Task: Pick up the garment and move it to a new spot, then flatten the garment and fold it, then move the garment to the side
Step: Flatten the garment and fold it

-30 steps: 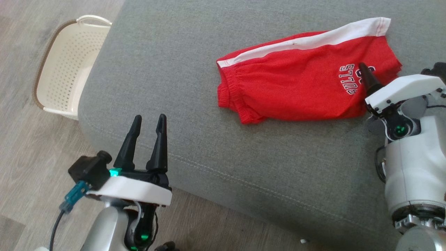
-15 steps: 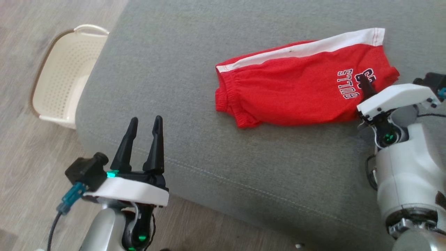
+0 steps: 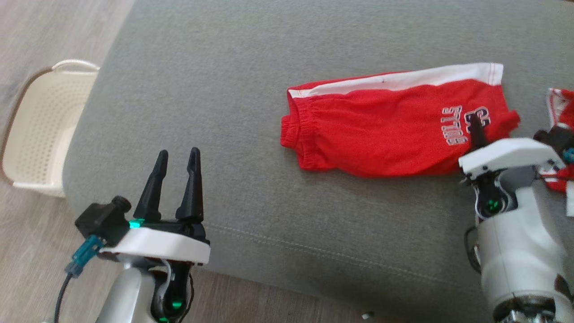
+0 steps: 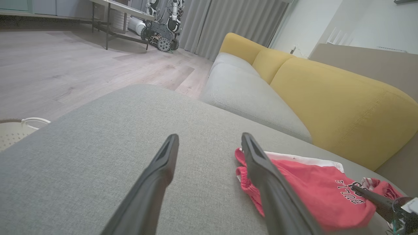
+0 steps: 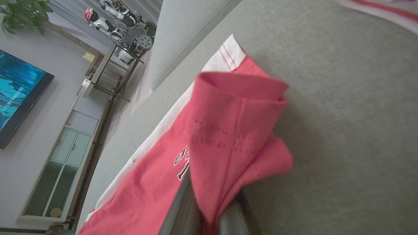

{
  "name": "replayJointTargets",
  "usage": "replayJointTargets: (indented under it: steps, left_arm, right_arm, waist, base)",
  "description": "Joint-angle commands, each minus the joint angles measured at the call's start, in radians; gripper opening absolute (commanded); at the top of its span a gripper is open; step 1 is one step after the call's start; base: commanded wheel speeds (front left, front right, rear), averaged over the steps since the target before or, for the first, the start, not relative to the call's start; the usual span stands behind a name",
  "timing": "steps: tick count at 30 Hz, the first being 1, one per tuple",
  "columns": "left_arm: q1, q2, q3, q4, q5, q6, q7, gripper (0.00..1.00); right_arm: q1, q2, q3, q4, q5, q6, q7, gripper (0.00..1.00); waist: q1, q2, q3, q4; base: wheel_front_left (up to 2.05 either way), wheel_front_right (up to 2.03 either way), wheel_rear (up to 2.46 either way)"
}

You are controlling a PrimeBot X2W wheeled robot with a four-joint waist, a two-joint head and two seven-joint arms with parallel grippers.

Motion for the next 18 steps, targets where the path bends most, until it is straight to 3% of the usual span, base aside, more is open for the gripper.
replayJointTargets:
  steps: [1,12,18]
  left_arm:
    - [-0.014,0.007,0.04,-0.026,0.009,-0.004,-0.012,1.0]
    - [-0.003,0.007,0.058,-0.027,0.013,-0.008,-0.012,1.0]
    - [-0.001,0.007,0.056,-0.017,0.02,-0.012,-0.012,1.0]
  right_arm:
    - [-0.003,0.018,0.031,-0.035,0.011,0.002,-0.014,0.0]
    - [0.08,0.019,0.096,-0.027,0.083,0.002,-0.067,0.0]
    - [0.084,0.019,0.109,-0.004,0.059,0.002,-0.11,0.0]
  waist:
    - [0.0,0.0,-0.008,-0.014]
    - [0.0,0.0,-0.035,-0.064]
    - [0.0,0.0,-0.04,-0.069]
  base:
    - [0.0,0.0,0.0]
    - [0.0,0.0,0.0]
    - [0.0,0.0,0.0]
